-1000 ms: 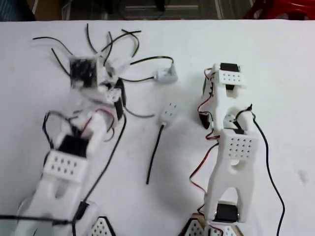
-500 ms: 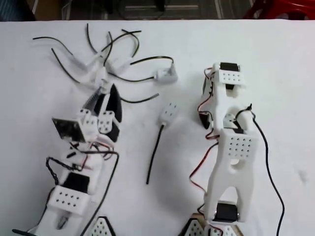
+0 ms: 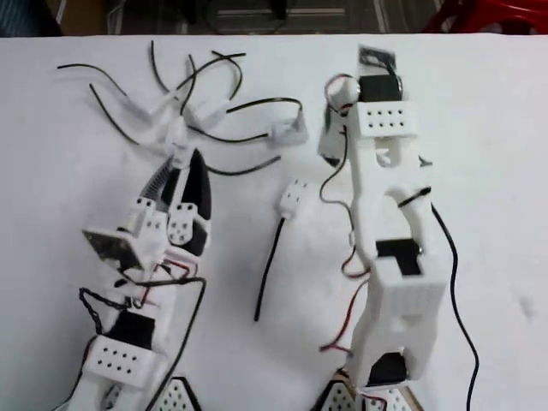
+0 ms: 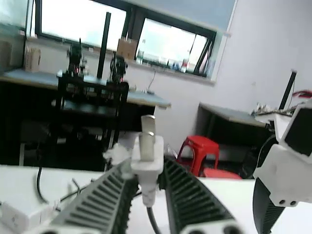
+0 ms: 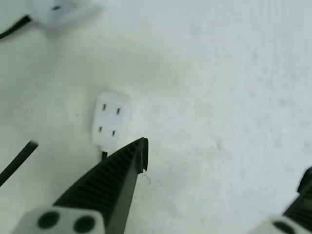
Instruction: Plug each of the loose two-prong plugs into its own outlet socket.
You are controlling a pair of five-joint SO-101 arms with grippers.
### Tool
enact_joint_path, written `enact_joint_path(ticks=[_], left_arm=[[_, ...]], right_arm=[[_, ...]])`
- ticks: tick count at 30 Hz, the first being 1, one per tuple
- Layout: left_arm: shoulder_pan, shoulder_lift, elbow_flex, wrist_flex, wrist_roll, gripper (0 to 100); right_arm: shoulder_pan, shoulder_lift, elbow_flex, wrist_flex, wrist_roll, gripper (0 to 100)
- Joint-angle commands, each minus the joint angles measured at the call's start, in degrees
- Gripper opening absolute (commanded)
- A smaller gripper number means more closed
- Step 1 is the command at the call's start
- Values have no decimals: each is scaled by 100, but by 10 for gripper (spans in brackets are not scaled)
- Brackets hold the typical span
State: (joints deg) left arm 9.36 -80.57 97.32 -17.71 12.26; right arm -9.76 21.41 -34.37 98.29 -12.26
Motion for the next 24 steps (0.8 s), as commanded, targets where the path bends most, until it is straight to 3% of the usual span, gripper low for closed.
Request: enact_joint_path(ticks=[1,7,14,24], left_arm=[[-92,-804,0,501,-62,22],[-110,-2431,-26,2189,-18,22],[22,-2352,-35,2312,-18,23],[945,-2352,-35,2215,-62,23]], right_arm=[[-479,-1270,-88,22,870,465],[-1226,-2659,149,22,1881,465],[-2237,-3978,800,13,2479,442],[-3996,-4532,1152,-22,3226,10]])
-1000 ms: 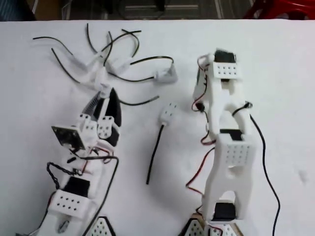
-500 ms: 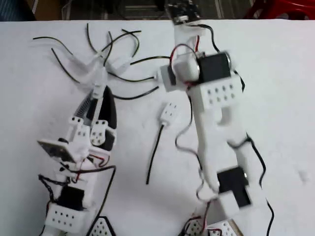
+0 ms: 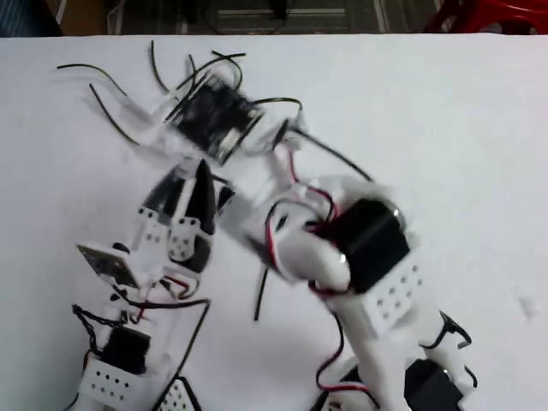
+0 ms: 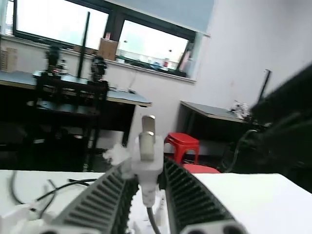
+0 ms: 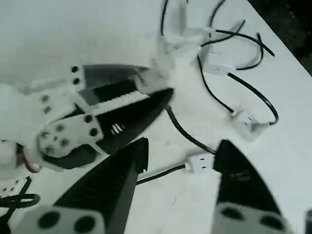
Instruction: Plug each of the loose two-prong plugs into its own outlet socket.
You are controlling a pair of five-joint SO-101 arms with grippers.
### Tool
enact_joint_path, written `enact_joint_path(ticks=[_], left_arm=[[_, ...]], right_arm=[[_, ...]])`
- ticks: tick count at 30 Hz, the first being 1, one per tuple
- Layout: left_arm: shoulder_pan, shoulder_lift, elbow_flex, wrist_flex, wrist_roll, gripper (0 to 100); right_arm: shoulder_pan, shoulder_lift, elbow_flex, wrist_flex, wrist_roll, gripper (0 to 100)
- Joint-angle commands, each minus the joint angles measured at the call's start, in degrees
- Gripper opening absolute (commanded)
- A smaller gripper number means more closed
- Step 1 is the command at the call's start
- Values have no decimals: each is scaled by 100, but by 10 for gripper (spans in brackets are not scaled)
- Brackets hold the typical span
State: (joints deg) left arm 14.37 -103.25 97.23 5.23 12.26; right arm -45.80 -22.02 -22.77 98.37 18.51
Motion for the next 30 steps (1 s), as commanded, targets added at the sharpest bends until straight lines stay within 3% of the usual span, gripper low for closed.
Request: enact_joint_path(ticks=[1,10,16,30], left_arm=[[479,-84,-26,-97,-62,23],[462,-92,-26,-105,-62,23],[479,-92,-26,-105,-62,23],[453,-101,-44,-105,-62,23]], right_arm=[[-505,-189,-9,-31,202,23],[-919,-127,35,-57,651,19],[-813,163,457,-945,993,19],[760,1095,756,-2273,993,19]])
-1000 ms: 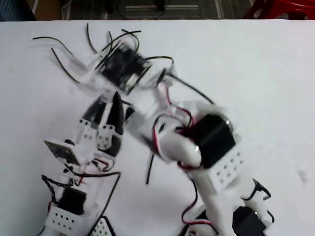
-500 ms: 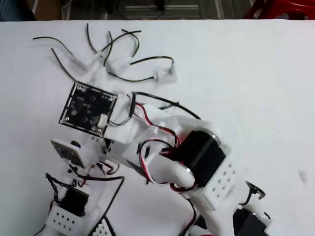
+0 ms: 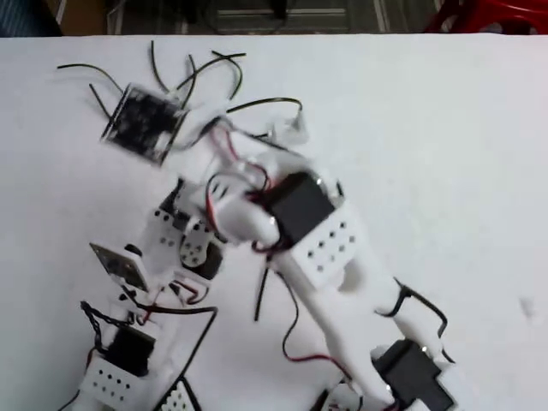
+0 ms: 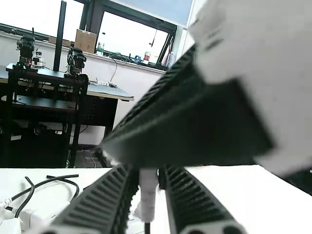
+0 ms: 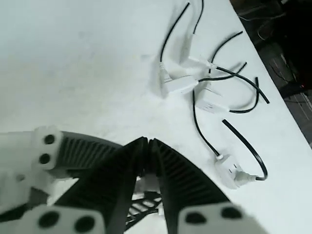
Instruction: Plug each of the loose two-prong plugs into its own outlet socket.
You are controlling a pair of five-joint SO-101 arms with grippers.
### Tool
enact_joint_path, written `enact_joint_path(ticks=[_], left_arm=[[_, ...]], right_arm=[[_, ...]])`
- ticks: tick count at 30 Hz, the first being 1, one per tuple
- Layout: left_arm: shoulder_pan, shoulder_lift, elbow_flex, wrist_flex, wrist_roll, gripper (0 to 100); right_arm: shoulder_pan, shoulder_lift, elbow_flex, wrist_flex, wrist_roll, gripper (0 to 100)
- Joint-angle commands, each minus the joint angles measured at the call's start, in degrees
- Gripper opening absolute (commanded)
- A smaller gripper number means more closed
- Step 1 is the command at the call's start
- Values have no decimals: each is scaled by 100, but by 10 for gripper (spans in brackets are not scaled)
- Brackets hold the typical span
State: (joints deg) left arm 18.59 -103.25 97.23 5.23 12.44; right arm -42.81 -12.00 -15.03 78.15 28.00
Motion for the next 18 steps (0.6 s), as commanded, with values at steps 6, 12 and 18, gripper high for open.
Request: enact_joint_path(ticks=[6,12,18], left_arm=[[31,-101,-44,-105,-79,23],[31,-101,-26,-105,-79,23],[31,-101,-26,-97,-79,23]], right_arm=[[822,470,-18,-382,44,19],[884,453,-44,-382,53,19],[1095,514,-18,-382,53,19]])
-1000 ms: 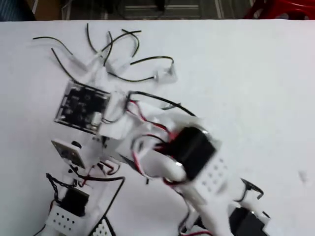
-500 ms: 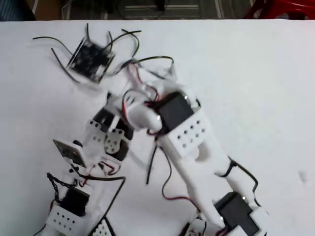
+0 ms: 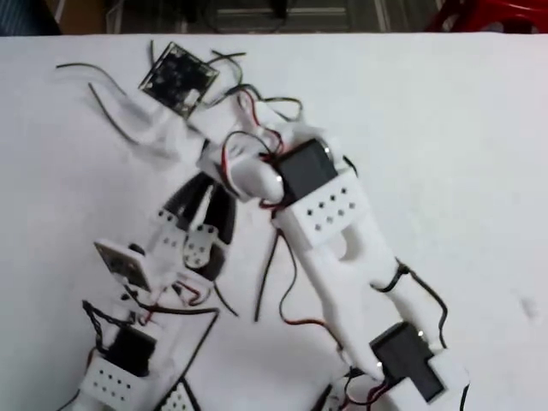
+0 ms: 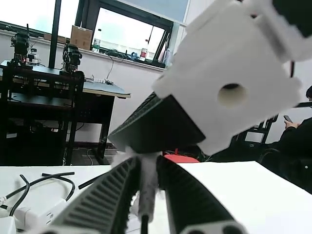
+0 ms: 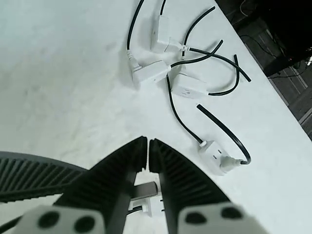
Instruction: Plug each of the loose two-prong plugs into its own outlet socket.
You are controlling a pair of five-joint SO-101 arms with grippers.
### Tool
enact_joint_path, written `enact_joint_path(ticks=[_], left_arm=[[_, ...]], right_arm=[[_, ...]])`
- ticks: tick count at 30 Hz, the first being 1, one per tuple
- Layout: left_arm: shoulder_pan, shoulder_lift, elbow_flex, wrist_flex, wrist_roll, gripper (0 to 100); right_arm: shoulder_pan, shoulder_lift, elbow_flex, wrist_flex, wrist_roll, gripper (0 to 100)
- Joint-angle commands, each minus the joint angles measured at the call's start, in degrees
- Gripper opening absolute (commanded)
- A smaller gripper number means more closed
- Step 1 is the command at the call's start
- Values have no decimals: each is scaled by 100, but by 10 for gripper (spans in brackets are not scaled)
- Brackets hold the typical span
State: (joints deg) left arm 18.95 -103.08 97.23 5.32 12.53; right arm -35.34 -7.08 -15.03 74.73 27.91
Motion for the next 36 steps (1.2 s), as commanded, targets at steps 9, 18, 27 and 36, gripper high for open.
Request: enact_joint_path(ticks=[9,18,27,36], left_arm=[[-13,-119,-26,-79,-88,23],[-13,-101,-26,-9,-79,23],[-13,-75,-703,1451,-79,23],[-171,1376,-1662,1723,-633,23]], right_arm=[[804,154,-62,-127,62,19],[1033,-286,-273,-84,18,19],[2958,-391,-70,1156,-9,19],[4708,-426,2031,1349,-9,19]])
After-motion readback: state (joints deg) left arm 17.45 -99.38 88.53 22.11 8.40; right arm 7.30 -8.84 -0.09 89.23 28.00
